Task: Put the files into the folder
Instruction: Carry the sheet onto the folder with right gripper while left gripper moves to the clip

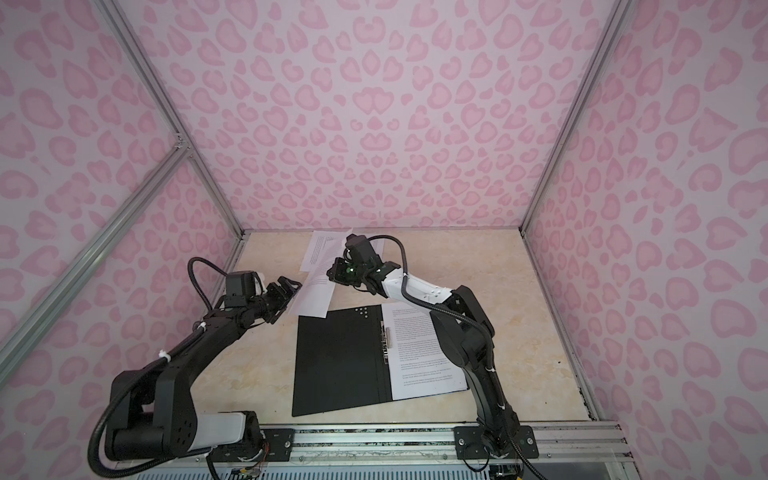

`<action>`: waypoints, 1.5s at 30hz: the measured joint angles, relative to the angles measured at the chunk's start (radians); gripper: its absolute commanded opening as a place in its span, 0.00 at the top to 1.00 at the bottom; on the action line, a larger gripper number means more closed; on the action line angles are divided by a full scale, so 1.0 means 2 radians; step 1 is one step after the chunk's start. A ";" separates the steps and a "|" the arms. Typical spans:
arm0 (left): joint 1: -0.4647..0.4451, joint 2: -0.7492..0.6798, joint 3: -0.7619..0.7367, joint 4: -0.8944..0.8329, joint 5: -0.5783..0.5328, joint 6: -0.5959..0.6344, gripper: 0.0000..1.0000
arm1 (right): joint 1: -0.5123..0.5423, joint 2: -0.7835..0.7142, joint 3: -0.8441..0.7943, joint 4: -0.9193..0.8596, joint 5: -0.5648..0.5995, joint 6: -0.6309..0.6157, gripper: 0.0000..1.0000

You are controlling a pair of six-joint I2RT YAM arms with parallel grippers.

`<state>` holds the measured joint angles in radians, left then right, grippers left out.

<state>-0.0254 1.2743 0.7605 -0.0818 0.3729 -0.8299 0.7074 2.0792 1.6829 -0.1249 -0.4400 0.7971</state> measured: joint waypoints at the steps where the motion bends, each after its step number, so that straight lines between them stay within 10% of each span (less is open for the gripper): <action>1: -0.017 -0.026 0.000 -0.003 -0.001 0.008 0.03 | -0.006 -0.025 -0.014 -0.026 -0.003 -0.027 1.00; 11: -0.173 -0.189 -0.072 -0.010 -0.082 0.047 0.01 | -0.081 -0.218 -0.144 -0.250 -0.017 -0.224 1.00; 25: -0.244 -0.117 -0.120 0.028 -0.199 0.090 0.00 | -0.102 -0.258 -0.258 -0.387 0.278 -0.309 1.00; 45: -0.246 -0.078 -0.106 0.038 -0.188 0.101 0.00 | -0.112 -0.337 -0.323 -0.333 0.189 -0.334 1.00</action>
<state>-0.5182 1.1175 0.5480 -0.0067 -0.0032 -0.6285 0.4828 1.4059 1.0374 -0.7910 -0.0612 0.1299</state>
